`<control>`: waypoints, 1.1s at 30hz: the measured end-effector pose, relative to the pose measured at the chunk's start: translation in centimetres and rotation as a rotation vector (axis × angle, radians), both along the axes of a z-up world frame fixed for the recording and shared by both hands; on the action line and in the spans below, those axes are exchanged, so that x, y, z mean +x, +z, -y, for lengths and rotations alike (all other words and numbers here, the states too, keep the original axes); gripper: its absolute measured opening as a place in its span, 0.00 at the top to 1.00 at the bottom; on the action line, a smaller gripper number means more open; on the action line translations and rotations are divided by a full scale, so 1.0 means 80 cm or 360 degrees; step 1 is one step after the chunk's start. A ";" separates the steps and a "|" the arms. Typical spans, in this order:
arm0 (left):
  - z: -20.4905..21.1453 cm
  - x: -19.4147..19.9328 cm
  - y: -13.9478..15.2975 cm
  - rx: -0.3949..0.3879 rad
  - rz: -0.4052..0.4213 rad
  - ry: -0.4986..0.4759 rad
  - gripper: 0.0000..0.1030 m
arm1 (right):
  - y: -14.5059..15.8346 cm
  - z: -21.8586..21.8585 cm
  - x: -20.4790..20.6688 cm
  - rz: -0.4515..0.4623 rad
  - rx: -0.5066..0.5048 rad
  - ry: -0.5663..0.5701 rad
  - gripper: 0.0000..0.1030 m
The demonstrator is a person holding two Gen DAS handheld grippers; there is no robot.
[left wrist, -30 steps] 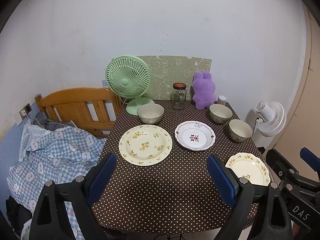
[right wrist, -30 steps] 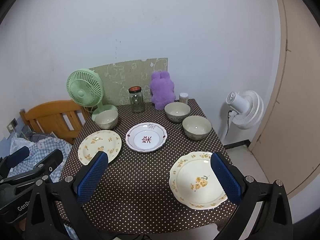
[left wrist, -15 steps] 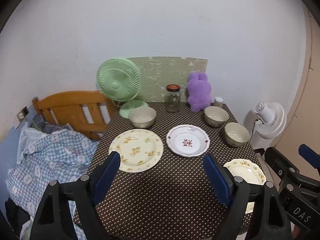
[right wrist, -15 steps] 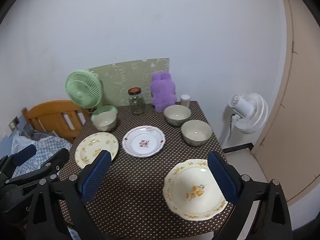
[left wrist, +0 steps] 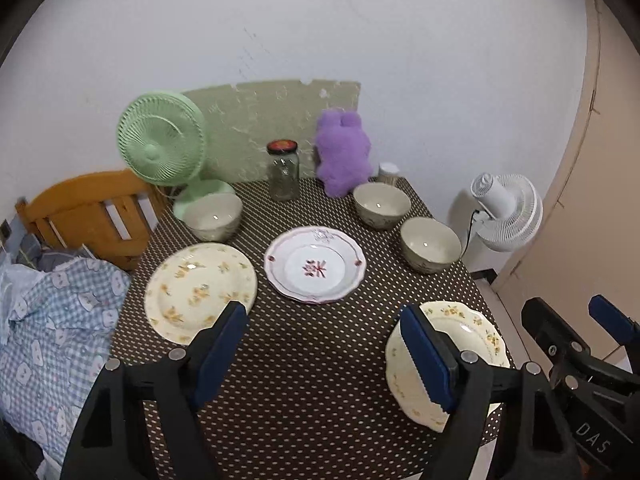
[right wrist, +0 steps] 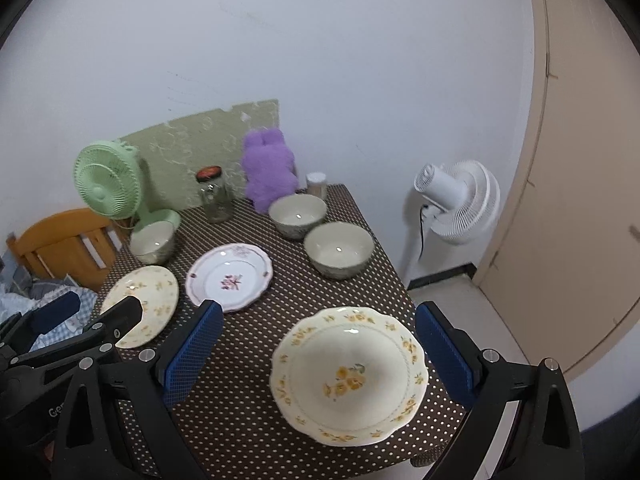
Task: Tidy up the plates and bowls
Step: 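Reach the right gripper to the yellow-flower plate rim and close it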
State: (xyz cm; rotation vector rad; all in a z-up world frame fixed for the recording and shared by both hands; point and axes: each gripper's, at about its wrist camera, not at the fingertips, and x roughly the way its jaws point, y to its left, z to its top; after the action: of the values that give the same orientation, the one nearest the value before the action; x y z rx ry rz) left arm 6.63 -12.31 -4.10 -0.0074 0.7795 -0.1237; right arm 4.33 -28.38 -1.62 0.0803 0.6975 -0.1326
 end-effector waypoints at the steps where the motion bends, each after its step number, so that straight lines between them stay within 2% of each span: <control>1: 0.005 0.003 -0.005 -0.0007 -0.0015 0.0002 0.22 | -0.006 0.007 0.005 -0.0010 0.0004 0.0001 0.05; 9: 0.065 0.040 -0.063 -0.0051 -0.0146 0.0099 0.23 | -0.055 0.066 0.053 -0.0107 -0.0013 0.0058 0.05; 13: 0.085 0.051 -0.105 -0.0056 -0.0233 0.0176 0.24 | -0.097 0.089 0.082 -0.0180 -0.0028 0.0117 0.05; 17: 0.105 0.062 -0.152 0.0019 -0.0299 0.0226 0.26 | -0.145 0.111 0.104 -0.0244 -0.0010 0.0156 0.05; 23: 0.116 0.068 -0.204 0.0046 -0.0415 0.0282 0.28 | -0.203 0.135 0.123 -0.0385 0.0005 0.0202 0.07; 27: 0.124 0.067 -0.226 0.0011 -0.0492 0.0310 0.34 | -0.234 0.147 0.128 -0.0475 0.0019 0.0223 0.10; 31: 0.137 0.063 -0.242 0.0041 -0.0538 0.0300 0.38 | -0.255 0.160 0.127 -0.0547 0.0019 0.0234 0.11; 33: 0.141 0.061 -0.248 0.0029 -0.0566 0.0309 0.47 | -0.262 0.165 0.126 -0.0569 0.0035 0.0236 0.14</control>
State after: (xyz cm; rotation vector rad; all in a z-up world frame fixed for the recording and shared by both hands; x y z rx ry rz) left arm 11.52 -23.58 -23.95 -0.0894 1.1302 0.0719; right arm 14.43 -41.60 -22.56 0.0254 1.0585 0.0044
